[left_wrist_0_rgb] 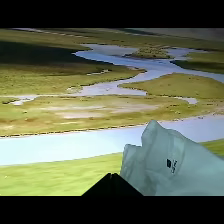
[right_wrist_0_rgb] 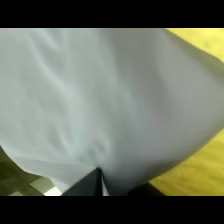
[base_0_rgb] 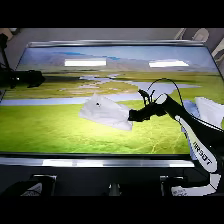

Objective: Fold the shirts.

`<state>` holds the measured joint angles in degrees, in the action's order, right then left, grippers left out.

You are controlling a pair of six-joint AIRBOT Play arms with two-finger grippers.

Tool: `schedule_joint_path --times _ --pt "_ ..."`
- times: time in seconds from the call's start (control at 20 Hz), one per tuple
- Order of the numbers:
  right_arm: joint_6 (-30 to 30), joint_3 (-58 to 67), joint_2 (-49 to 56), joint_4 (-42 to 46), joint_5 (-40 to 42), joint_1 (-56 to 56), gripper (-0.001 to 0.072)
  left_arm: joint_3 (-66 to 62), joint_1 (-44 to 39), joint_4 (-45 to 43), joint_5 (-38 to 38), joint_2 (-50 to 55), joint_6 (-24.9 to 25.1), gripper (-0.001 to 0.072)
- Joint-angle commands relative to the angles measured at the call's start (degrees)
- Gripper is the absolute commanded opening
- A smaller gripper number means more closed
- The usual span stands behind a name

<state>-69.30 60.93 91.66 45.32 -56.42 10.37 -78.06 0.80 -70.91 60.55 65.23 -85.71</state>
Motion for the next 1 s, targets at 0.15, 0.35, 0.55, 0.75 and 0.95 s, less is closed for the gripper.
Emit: schedule_joint_path --times 0.15,0.35,0.55,0.75,0.95 --pt "14.51 8.17 -3.89 -8.39 -3.85 -7.82 0.0018 0.02 -0.87 -0.11 0.0 -0.02 0.07 0.0025" --pt "10.56 19.69 -11.06 -4.02 -14.01 -24.0 0.0018 0.02 -0.87 -0.09 -0.17 0.09 0.24 0.0025" --pt "8.59 28.35 -15.39 -2.21 -21.97 -39.58 0.0018 0.02 -0.9 -0.09 -0.17 0.13 0.26 0.0026" --pt "6.71 33.81 -17.59 -2.14 -30.21 -52.43 0.0019 0.02 -0.87 -0.09 -0.28 0.13 1.36 0.0025" --pt "6.1 36.02 -19.87 -1.14 -39.41 -62.12 0.0019 0.07 -0.87 -0.09 -2.67 0.13 1.36 0.0025"
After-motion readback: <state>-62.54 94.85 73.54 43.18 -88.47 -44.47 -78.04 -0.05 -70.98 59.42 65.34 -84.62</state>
